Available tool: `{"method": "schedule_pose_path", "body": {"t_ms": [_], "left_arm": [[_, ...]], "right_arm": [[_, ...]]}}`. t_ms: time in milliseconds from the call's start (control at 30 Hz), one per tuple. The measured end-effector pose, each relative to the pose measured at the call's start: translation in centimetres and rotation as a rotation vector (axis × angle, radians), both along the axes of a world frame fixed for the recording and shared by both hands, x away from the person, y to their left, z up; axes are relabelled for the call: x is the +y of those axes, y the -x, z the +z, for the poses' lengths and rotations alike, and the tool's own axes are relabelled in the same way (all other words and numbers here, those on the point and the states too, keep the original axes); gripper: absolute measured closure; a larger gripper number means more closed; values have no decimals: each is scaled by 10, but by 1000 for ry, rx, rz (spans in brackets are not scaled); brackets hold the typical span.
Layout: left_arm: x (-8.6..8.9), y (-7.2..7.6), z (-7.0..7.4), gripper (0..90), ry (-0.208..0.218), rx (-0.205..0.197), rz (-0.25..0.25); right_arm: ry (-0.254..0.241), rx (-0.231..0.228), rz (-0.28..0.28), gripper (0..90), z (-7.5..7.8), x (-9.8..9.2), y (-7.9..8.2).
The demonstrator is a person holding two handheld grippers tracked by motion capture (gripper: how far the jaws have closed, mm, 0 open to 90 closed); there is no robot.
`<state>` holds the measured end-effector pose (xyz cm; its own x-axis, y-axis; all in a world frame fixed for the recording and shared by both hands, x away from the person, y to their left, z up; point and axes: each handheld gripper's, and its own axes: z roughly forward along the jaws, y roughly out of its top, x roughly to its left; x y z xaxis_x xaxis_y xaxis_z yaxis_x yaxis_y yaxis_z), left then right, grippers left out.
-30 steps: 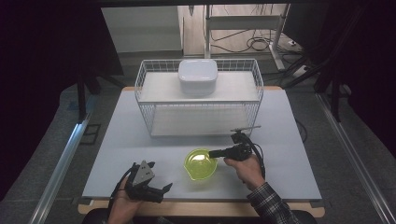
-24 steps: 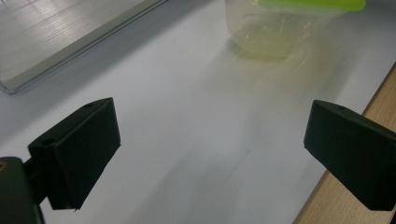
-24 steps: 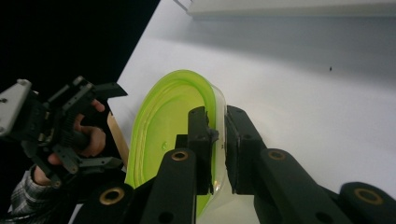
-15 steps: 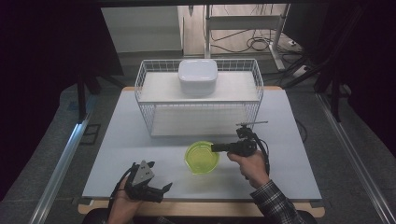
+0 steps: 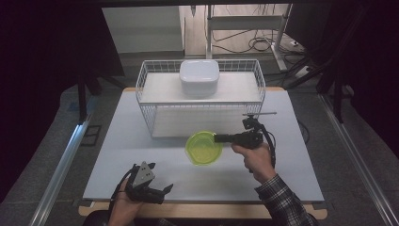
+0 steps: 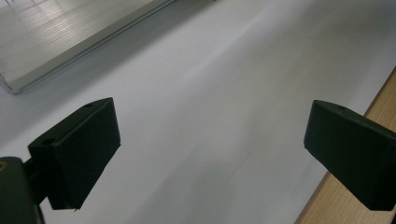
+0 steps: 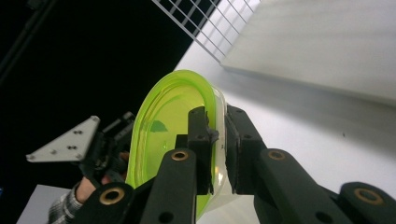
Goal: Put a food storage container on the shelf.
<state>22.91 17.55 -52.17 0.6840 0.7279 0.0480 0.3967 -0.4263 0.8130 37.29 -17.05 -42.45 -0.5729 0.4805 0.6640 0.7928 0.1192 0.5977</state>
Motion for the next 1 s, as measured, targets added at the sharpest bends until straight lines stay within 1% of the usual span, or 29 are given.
{"method": "schedule_pose_path", "body": {"t_ms": [267, 333, 400, 433, 733, 933, 1000], "left_arm": [[0, 0, 0, 31, 0, 2, 0], [0, 0, 0, 31, -5, 2, -1], [0, 0, 0, 31, -5, 2, -2], [0, 0, 0, 31, -6, 1, -3], [0, -1, -1, 31, -4, 3, 0], [0, -1, -1, 31, -2, 5, 1], [0, -1, -1, 31, -3, 6, 0]], "right_arm": [[-26, -38, -7, 817, 27, 0, -5], [-32, -42, -9, 817, 32, 0, -6], [-32, -50, -12, 816, 39, 0, -8], [-41, -54, -13, 817, 41, 0, -9], [-77, -70, -33, 817, 70, -3, -17], [-86, -83, -45, 817, 86, -4, -22], [-99, -74, -40, 816, 89, -5, -24]]}}
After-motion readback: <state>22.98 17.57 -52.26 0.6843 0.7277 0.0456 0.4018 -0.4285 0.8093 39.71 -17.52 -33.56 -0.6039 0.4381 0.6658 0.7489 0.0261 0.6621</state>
